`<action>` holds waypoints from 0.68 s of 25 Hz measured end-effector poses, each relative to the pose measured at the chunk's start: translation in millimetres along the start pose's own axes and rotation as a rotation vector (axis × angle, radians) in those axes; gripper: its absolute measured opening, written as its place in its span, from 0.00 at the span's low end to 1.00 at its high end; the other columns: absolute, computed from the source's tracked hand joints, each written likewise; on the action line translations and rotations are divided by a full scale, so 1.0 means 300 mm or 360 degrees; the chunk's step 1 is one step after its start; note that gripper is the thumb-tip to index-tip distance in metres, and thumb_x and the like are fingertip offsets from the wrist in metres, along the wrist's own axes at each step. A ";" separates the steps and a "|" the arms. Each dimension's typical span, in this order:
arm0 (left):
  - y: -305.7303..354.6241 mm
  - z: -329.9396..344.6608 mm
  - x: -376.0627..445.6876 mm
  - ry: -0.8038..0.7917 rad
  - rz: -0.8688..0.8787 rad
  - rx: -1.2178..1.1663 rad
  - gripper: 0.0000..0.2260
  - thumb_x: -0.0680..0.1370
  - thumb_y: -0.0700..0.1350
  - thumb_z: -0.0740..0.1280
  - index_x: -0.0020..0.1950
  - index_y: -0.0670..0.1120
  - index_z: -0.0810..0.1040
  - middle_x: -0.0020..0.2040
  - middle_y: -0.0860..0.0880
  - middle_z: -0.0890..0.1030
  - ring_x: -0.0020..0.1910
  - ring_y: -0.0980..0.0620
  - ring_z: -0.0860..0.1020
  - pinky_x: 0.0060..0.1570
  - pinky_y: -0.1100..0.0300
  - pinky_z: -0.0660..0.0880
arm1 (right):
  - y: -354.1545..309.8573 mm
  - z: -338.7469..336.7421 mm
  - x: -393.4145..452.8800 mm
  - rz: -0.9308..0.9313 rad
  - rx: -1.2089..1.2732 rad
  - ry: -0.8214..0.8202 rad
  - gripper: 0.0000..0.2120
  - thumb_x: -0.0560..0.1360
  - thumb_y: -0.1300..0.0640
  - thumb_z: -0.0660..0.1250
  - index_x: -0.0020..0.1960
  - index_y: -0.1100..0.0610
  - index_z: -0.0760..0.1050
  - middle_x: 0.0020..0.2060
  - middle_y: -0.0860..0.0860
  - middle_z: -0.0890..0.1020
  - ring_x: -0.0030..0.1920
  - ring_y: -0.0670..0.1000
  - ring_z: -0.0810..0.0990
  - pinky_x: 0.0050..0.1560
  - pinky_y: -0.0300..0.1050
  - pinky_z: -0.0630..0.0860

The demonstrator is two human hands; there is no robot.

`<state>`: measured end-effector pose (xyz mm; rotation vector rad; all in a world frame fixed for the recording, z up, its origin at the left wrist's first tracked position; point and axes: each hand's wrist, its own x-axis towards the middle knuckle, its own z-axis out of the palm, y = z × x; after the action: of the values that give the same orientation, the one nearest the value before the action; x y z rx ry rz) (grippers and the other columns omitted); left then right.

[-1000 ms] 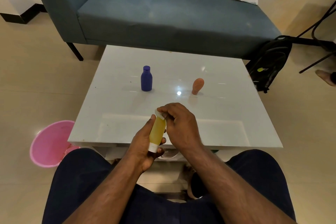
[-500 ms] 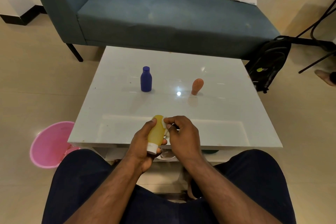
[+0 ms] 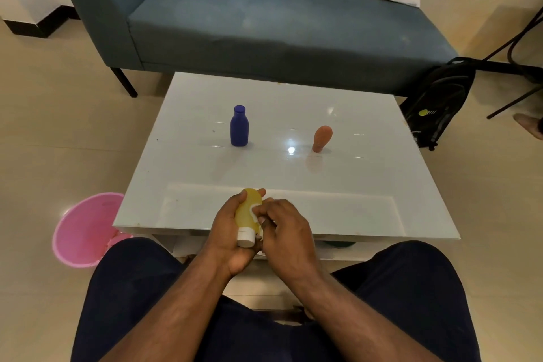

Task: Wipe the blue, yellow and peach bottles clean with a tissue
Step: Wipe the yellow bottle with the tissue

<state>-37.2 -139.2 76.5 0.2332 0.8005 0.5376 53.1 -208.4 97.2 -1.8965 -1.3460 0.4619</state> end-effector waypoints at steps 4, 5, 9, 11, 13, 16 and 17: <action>0.000 0.020 -0.009 -0.0027 -0.0050 -0.0045 0.17 0.82 0.53 0.62 0.69 0.51 0.78 0.54 0.44 0.85 0.48 0.45 0.84 0.41 0.48 0.82 | 0.021 -0.028 0.052 0.0124 0.0096 -0.0001 0.09 0.76 0.62 0.65 0.52 0.53 0.81 0.47 0.46 0.81 0.48 0.42 0.77 0.52 0.36 0.74; -0.003 0.022 -0.011 -0.0024 -0.0064 -0.0040 0.17 0.82 0.53 0.62 0.69 0.52 0.77 0.55 0.44 0.84 0.50 0.45 0.83 0.43 0.48 0.82 | 0.021 -0.033 0.061 0.0177 0.0073 -0.0029 0.10 0.77 0.62 0.64 0.54 0.53 0.80 0.49 0.46 0.81 0.49 0.42 0.77 0.53 0.37 0.74; 0.000 0.021 -0.012 0.0029 -0.0024 -0.0047 0.16 0.83 0.55 0.60 0.68 0.52 0.77 0.50 0.42 0.87 0.51 0.43 0.83 0.49 0.44 0.79 | 0.005 -0.041 0.041 0.0080 -0.0042 -0.0234 0.11 0.76 0.61 0.64 0.54 0.52 0.81 0.49 0.45 0.81 0.49 0.42 0.77 0.52 0.33 0.73; 0.008 0.037 -0.027 0.0088 0.0000 -0.0063 0.16 0.84 0.56 0.58 0.59 0.46 0.77 0.42 0.40 0.87 0.50 0.41 0.82 0.50 0.42 0.77 | 0.012 -0.071 0.053 0.0092 0.0034 -0.0302 0.10 0.76 0.60 0.66 0.52 0.50 0.82 0.48 0.43 0.81 0.49 0.41 0.78 0.51 0.33 0.74; 0.013 0.049 -0.032 0.0165 0.0006 -0.0111 0.17 0.84 0.56 0.56 0.54 0.44 0.74 0.37 0.38 0.86 0.47 0.40 0.82 0.50 0.41 0.77 | 0.015 -0.092 0.063 0.0101 0.0046 -0.0243 0.09 0.76 0.60 0.66 0.52 0.50 0.82 0.48 0.42 0.81 0.49 0.40 0.77 0.51 0.31 0.73; 0.005 0.044 -0.016 0.0196 -0.0002 -0.0215 0.20 0.84 0.58 0.57 0.54 0.41 0.73 0.38 0.38 0.85 0.38 0.42 0.86 0.44 0.44 0.82 | 0.010 -0.080 0.032 -0.0067 -0.0019 -0.0130 0.11 0.76 0.64 0.65 0.54 0.53 0.81 0.48 0.44 0.79 0.49 0.41 0.76 0.52 0.32 0.73; -0.002 0.035 -0.005 0.0204 -0.0014 -0.0230 0.21 0.83 0.59 0.58 0.55 0.40 0.73 0.39 0.37 0.85 0.37 0.43 0.86 0.44 0.45 0.82 | 0.012 -0.068 0.015 -0.0135 -0.0038 -0.0104 0.12 0.75 0.65 0.65 0.55 0.54 0.81 0.48 0.45 0.78 0.49 0.43 0.76 0.52 0.33 0.74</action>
<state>-30.2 -140.6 84.4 0.0626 0.8827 0.6041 70.5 -212.4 108.5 -1.8500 -1.4742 0.4703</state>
